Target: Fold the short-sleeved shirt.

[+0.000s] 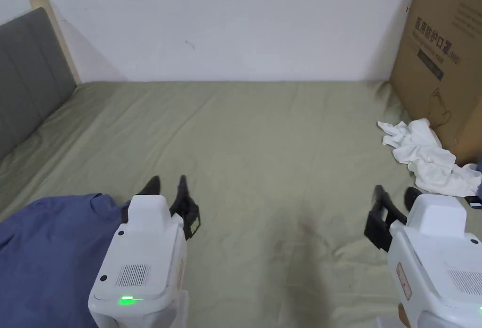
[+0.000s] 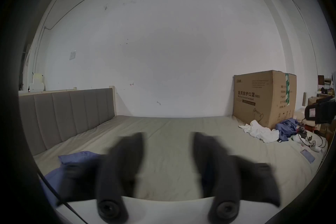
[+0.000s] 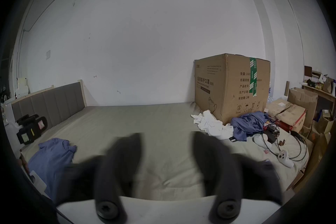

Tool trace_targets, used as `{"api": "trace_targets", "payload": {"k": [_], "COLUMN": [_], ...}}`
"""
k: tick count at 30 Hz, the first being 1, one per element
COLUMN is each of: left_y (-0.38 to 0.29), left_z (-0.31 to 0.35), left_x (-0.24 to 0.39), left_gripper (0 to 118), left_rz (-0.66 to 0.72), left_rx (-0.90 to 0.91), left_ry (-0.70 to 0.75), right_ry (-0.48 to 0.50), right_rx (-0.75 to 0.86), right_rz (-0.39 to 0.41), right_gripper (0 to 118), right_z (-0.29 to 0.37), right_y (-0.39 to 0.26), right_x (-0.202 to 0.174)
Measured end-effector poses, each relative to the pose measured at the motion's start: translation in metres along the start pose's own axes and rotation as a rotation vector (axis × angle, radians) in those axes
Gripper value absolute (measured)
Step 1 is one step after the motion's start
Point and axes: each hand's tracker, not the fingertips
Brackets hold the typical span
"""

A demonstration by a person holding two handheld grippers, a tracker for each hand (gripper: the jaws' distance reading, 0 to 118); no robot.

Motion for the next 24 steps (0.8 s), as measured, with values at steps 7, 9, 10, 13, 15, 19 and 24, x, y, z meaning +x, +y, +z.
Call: {"api": "trace_targets", "payload": {"k": [7, 9, 10, 13, 15, 19, 24], "left_y": [-0.002, -0.002, -0.002, -0.001, 0.000, 0.002, 0.006], "left_z": [-0.005, -0.005, -0.006, -0.005, -0.002, 0.007, 0.030], "left_x": [0.000, -0.003, -0.005, -0.010, -0.019, -0.048, -0.109], "left_gripper": [0, 0, 0, 0, 0, 0, 0], "left_rz": [-0.024, -0.020, -0.018, -0.010, 0.004, 0.010, 0.022], "left_rx": [-0.039, -0.043, -0.046, -0.049, -0.048, -0.045, -0.044], "left_ry": [0.002, -0.002, -0.003, 0.004, 0.016, 0.084, 0.239], "right_ry": [-0.011, -0.004, -0.002, 0.006, 0.027, 0.105, 0.256], "right_rx": [0.004, 0.003, 0.004, 0.008, 0.006, 0.019, 0.039], "right_rz": [0.056, 0.054, 0.052, 0.053, 0.057, 0.082, 0.096], "right_gripper": [1, 1, 1, 1, 1, 1, 1], "right_z": [-0.001, -0.001, 0.000, -0.001, -0.004, -0.011, -0.025], "right_y": [-0.002, -0.002, -0.002, -0.001, 0.000, 0.005, 0.012], "right_x": [0.000, -0.002, -0.002, -0.005, -0.011, -0.038, -0.093]}}
